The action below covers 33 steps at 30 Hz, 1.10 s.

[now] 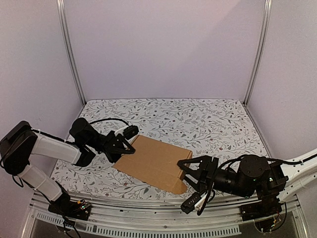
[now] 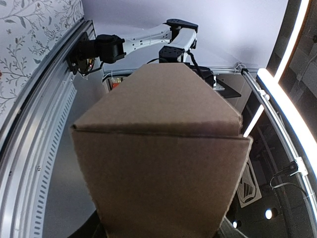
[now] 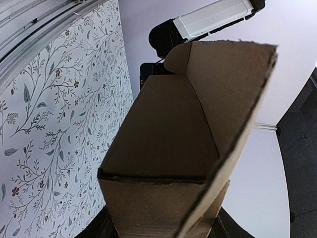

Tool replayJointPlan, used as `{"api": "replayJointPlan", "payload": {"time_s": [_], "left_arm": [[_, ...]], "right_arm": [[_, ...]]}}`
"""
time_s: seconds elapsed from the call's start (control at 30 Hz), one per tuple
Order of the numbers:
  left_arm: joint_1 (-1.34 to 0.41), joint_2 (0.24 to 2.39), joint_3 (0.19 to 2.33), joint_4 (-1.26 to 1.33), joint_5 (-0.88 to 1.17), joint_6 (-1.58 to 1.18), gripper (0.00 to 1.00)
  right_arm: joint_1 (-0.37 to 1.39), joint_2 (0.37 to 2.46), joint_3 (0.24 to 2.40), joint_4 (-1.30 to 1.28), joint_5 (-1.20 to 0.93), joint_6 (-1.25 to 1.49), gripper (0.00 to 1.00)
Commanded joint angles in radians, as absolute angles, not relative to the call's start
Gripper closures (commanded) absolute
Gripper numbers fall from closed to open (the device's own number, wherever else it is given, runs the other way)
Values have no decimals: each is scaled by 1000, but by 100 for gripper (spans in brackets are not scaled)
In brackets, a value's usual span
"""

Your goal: Fold the paper box

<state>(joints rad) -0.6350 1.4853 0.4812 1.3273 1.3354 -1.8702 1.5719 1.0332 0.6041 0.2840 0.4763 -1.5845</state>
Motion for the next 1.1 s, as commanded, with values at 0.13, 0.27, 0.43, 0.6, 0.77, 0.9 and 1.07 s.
{"api": "replayJointPlan", "payload": {"time_s": [0.13,0.27,0.43,0.6,0.77,0.9,1.07], "left_arm": [[-664,1487,473,1525,1351,-1868,42],[-664,1471,477,1525,1337,-1858,28],[-664,1444,488,1524,1318,-1866,2],[-653,1418,529,1524,1280,-1879,0],[-641,1397,543,1501,1249,-1843,0],[-637,1377,518,1371,1237,-1697,0],[-627,1331,501,1093,1246,-1473,0]], "right_arm": [[1579,1041,647,300,483,-1555,58],[1578,1020,644,298,497,-1501,58],[1579,977,632,251,517,-1428,59],[1579,931,642,138,551,-1301,60],[1579,897,660,11,614,-1111,60],[1579,893,683,-77,680,-921,60],[1574,901,701,-167,726,-718,61]]}}
